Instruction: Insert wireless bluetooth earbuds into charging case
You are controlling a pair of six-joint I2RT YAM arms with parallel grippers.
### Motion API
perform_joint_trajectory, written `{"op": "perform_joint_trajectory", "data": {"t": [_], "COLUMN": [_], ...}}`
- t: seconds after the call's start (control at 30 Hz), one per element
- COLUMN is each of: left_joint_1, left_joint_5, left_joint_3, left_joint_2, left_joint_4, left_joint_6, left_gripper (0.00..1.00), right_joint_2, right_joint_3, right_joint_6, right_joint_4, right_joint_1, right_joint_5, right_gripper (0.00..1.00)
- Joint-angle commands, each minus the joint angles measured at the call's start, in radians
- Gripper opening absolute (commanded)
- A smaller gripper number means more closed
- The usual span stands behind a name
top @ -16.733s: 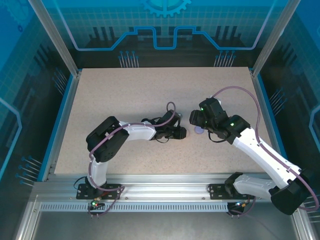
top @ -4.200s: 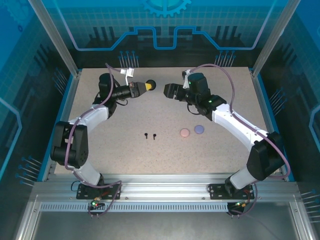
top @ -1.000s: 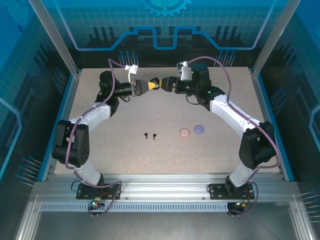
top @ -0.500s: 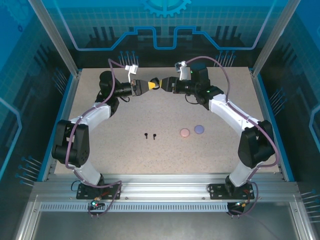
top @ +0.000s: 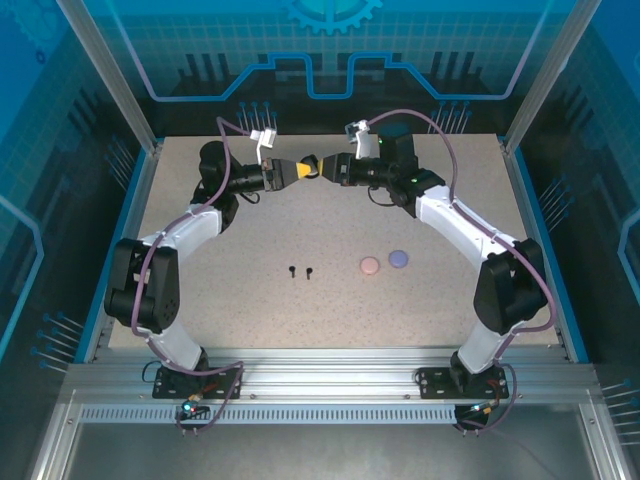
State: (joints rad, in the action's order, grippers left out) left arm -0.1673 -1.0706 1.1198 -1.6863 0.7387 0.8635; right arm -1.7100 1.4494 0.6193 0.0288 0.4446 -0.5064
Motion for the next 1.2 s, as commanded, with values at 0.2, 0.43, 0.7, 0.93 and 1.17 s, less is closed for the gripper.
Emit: {"op": "perform_joint_trajectory", "data": {"t": [0.2,0.43,0.7,0.93,1.17], "left_joint_1": [-0.014,-0.014,-0.013,-0.014,-0.011], "left_joint_5": [-0.038,-0.038,-0.035,-0.028,0.044], "left_joint_3": [0.048,0.049,0.048,0.027,0.007], "left_joint_2": [-0.003,-0.003,-0.003,-0.001,0.025], "left_joint_4": [0.025,0.026,0.025,0.024,-0.076], "left_joint_6": [-0.019,-0.017,-0.02,-0.029,-0.136], "left_gripper": [0.02,0.02,0.02,0.27,0.62], "right_joint_2": [-0.007,0.003,-0.003,-0.005,0.007], "right_joint_3": [-0.003,-0.012,-0.008,0.024,0.074], "right_joint_6": [-0.037,-0.048,-0.045,-0.036,-0.063], "right_joint_4": [0.052,0.062,0.057,0.06,0.136], "right_joint_1": [0.02,0.018,0.019,0.035,0.06], "right_joint_5": [-0.017,-0.006,-0.011,0.005,0.12], "right_gripper": [0.31,0.24,0.08,0.02,0.0]}}
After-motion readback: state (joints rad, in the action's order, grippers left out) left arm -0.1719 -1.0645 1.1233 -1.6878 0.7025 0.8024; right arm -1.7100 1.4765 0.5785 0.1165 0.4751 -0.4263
